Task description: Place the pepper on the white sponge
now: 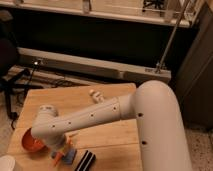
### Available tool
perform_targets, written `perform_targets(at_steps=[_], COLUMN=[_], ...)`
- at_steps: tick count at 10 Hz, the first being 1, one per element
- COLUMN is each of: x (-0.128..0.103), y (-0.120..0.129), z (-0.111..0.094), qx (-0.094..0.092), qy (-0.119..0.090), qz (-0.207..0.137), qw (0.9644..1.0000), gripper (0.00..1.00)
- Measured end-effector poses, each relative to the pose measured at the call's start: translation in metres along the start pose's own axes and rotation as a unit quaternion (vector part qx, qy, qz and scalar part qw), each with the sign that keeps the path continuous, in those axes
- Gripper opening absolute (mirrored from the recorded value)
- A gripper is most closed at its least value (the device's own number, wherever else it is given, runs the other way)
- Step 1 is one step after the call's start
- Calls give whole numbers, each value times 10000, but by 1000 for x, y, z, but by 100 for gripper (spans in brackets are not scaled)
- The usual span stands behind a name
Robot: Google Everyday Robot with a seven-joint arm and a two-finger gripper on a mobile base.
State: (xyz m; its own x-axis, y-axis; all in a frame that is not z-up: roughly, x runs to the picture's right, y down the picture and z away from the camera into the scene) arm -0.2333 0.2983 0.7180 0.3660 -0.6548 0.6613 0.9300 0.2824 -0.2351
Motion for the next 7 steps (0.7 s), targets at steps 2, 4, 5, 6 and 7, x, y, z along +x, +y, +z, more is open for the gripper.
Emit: perform_targets(at_steps=[2,4,5,6,7], x=[-1,-6,-8,-10,-13], y=[0,0,0,1,1], z=[0,1,1,2,3], qx=[64,67,68,54,48], qy=[-32,-65,-82,-103,-119], qz=[-82,-161,-185,-212,-232], qw=[9999,9998,9998,9997,9996], gripper=[0,0,0,0,0])
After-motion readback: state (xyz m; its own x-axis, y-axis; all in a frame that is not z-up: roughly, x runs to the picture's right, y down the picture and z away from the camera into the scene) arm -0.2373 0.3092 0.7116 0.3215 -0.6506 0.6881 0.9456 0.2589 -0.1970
